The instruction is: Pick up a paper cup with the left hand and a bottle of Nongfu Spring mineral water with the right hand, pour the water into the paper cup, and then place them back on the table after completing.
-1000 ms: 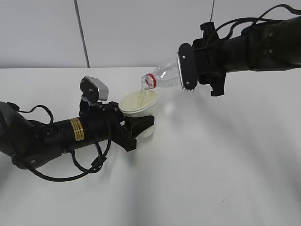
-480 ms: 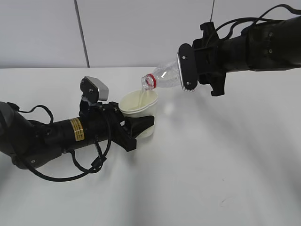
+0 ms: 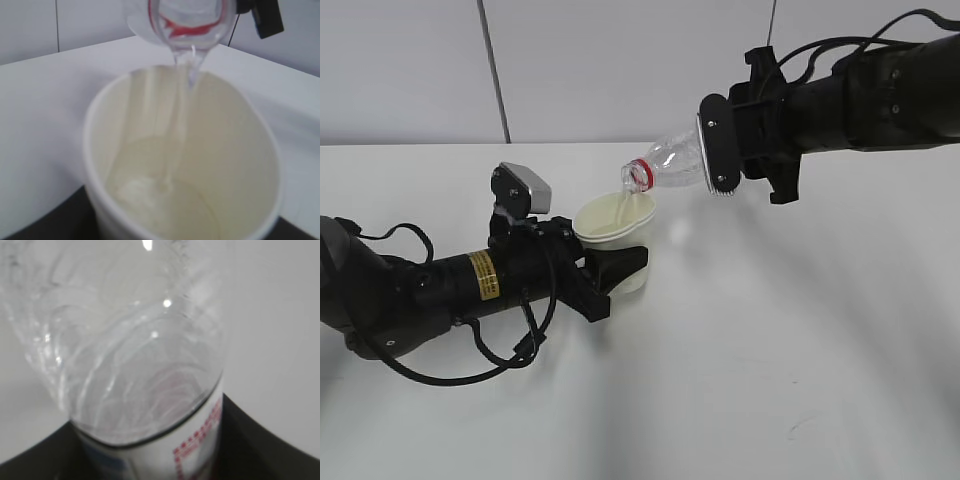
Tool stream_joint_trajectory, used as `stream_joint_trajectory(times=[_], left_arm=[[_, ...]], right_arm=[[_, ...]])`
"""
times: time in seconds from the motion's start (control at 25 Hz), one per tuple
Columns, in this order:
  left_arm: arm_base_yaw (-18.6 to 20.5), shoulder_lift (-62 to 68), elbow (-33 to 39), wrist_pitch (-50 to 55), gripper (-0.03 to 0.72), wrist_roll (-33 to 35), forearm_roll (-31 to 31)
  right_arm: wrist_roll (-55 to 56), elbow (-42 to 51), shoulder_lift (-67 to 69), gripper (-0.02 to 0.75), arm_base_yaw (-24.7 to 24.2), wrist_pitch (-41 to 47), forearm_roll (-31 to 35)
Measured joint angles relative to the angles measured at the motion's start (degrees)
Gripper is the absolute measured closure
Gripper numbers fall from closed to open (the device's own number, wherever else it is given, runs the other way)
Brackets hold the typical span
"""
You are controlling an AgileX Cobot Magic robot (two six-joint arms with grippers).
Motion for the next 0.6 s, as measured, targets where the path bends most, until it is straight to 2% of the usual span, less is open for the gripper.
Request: stream_joint_trajectory(times=[0.6], left_arm=[[0.0,0.0,0.0,0.0,0.323,0.0,0.0]], right_arm=[[0.2,0.0,0.0,0.328,0.0,0.0,-0.7]])
